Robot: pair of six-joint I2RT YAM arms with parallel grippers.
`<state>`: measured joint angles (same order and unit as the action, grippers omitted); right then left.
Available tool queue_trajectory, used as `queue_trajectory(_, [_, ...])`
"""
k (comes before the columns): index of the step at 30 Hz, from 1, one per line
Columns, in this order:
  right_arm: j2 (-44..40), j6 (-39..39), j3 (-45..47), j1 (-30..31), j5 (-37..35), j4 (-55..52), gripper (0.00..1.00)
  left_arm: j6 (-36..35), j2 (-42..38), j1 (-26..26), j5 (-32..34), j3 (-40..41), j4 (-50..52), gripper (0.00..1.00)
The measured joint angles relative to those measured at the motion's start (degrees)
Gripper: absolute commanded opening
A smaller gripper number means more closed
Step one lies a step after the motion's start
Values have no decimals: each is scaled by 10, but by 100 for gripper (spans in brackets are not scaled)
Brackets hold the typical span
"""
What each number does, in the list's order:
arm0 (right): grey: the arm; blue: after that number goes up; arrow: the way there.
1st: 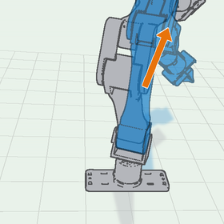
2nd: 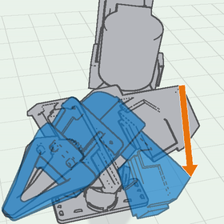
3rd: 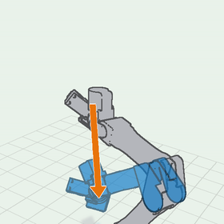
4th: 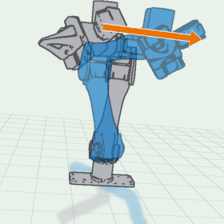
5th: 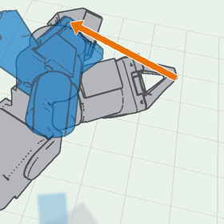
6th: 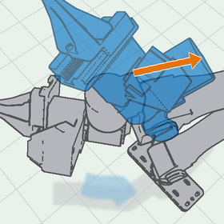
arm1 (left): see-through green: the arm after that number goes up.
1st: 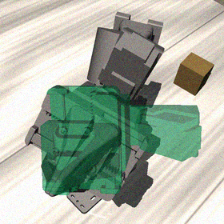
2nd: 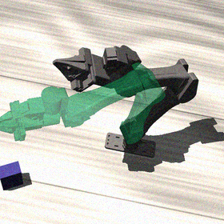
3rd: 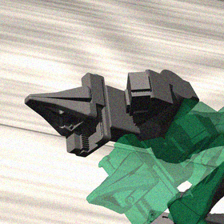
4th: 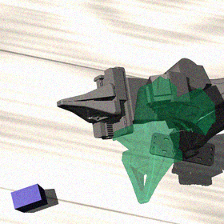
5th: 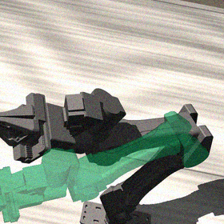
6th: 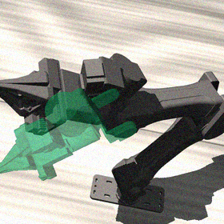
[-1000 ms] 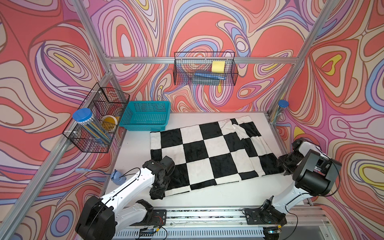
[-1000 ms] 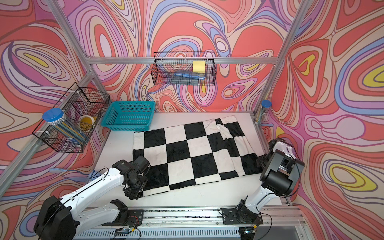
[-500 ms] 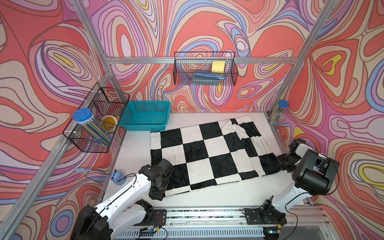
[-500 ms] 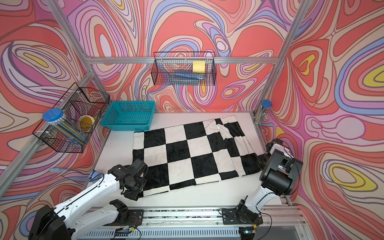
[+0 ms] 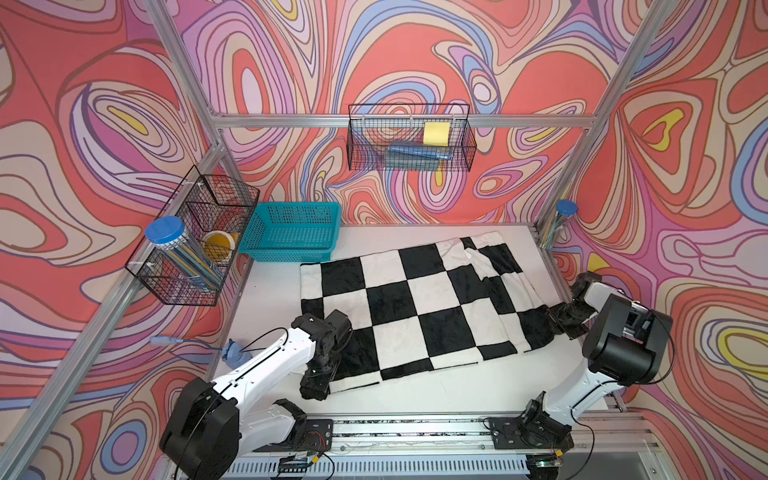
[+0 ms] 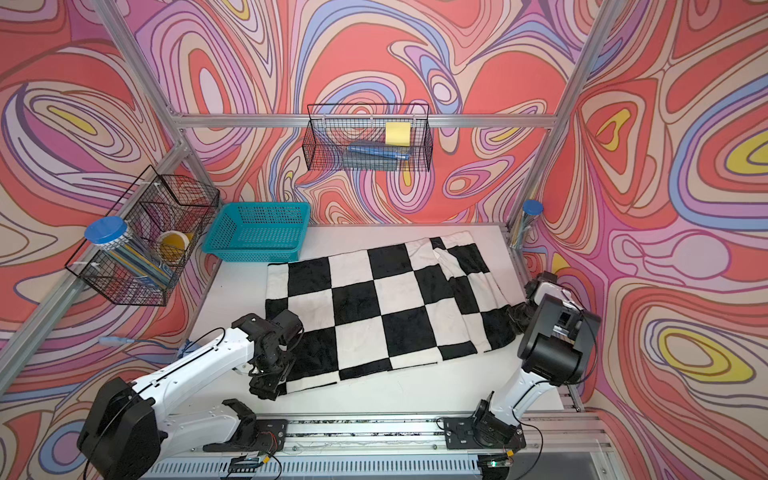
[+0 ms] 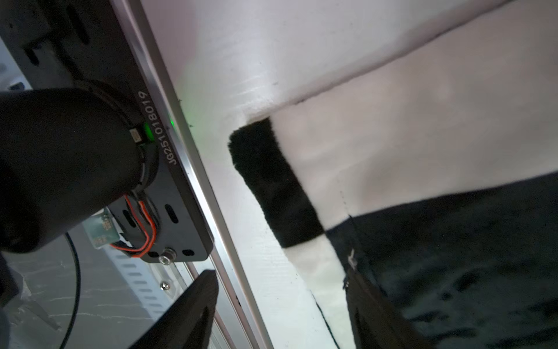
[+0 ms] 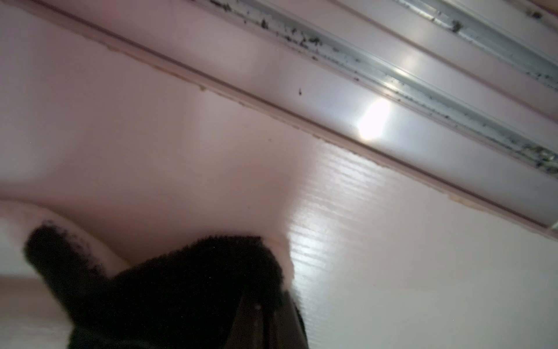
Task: Roll up the pillowcase
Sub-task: Fold the pillowcase at the center of the board.
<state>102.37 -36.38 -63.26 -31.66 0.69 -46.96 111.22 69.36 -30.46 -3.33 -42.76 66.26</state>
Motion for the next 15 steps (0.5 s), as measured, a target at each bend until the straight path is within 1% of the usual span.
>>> queue_trajectory(4, [10,-8,-12,1,15,-1,0,13,4,0,21,5,-13,64])
queue_trajectory(8, [24,-13,-30,5,28,-4,0,22,29,-8,27,19,-26,63])
queue_trajectory(15, [39,-19,-49,13,40,-5,0,55,79,-58,29,22,-54,59])
